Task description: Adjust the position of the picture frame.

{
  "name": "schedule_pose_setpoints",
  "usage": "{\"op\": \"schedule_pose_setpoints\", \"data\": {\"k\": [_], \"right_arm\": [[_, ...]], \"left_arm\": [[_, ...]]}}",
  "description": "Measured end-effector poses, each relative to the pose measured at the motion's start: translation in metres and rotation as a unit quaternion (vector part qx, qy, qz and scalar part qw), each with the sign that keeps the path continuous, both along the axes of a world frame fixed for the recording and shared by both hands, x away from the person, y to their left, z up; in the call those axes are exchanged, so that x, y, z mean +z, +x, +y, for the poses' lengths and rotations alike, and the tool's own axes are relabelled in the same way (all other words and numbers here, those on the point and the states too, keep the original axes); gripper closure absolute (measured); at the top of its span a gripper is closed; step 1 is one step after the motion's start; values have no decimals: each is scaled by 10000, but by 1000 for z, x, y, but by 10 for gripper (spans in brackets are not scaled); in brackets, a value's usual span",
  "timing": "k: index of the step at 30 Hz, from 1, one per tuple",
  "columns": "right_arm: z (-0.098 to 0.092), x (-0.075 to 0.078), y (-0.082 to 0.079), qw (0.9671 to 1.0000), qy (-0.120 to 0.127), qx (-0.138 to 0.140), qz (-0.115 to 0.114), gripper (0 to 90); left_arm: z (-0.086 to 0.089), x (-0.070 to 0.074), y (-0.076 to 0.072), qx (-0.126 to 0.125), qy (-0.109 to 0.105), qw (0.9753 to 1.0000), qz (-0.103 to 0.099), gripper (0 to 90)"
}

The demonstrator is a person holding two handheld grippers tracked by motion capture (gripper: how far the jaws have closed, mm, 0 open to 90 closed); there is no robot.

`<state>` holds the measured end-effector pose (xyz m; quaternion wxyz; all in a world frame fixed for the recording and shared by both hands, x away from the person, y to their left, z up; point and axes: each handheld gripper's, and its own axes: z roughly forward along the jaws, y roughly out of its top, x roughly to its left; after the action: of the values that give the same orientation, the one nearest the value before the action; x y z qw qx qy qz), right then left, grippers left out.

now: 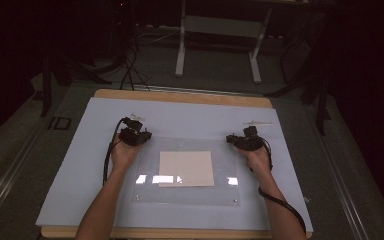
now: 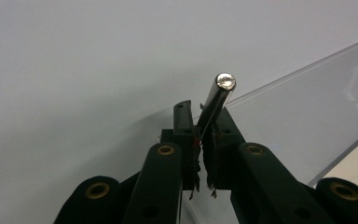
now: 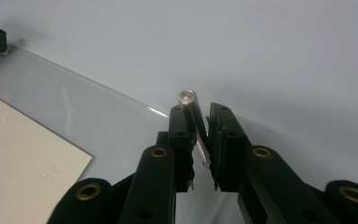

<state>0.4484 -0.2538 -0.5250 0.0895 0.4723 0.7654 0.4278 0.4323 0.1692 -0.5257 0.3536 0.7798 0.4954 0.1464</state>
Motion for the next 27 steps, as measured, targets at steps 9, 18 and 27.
{"op": "schedule_pose_setpoints", "data": {"k": [9, 18, 27], "right_arm": [[3, 0, -1, 9996, -214, 79, -134, 813], [3, -2, -2, 9996, -183, 64, -198, 813], [4, -3, -4, 9992, -245, 51, -318, 812]], "left_arm": [[-1, 0, 0, 60, -30, 10000, 30, 835], [3, -3, -2, 130, -260, 9996, 11, 816], [8, -4, -14, 117, -439, 9982, -383, 790]]}}
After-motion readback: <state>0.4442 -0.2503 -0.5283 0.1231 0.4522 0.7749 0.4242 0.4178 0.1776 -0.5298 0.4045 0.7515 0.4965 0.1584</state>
